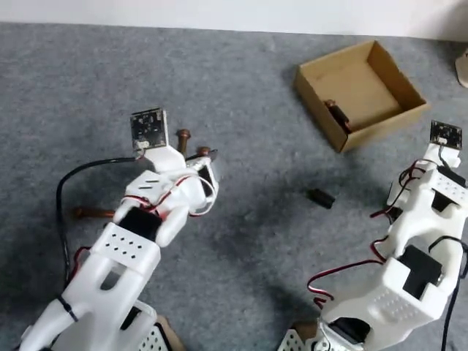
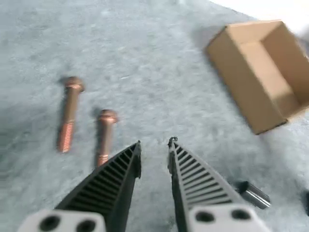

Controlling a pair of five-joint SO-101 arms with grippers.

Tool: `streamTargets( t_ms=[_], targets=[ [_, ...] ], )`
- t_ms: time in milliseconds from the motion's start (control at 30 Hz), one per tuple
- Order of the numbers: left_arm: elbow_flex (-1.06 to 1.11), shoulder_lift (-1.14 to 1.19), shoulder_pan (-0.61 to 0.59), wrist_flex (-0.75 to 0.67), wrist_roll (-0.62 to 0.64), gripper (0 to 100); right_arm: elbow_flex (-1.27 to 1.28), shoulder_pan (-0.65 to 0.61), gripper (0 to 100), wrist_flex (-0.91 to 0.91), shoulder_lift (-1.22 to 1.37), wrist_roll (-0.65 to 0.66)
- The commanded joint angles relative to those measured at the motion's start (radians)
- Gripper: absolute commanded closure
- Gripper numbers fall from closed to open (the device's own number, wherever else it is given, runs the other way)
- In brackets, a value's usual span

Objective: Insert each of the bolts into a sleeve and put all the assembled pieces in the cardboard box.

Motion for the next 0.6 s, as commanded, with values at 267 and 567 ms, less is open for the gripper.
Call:
streamTargets(
  t_ms=[267, 567],
  targets=[
    [-0.036, -0.016, -0.191, 0.044, -0.005, 89, 0.094, -0.136, 87.8, -0.005, 0.054, 0.005],
    [-0.019, -0.016, -0.194, 0.044, -0.005, 89, 0.142, -0.125, 87.8, -0.036, 0.053, -0.066]
  ],
)
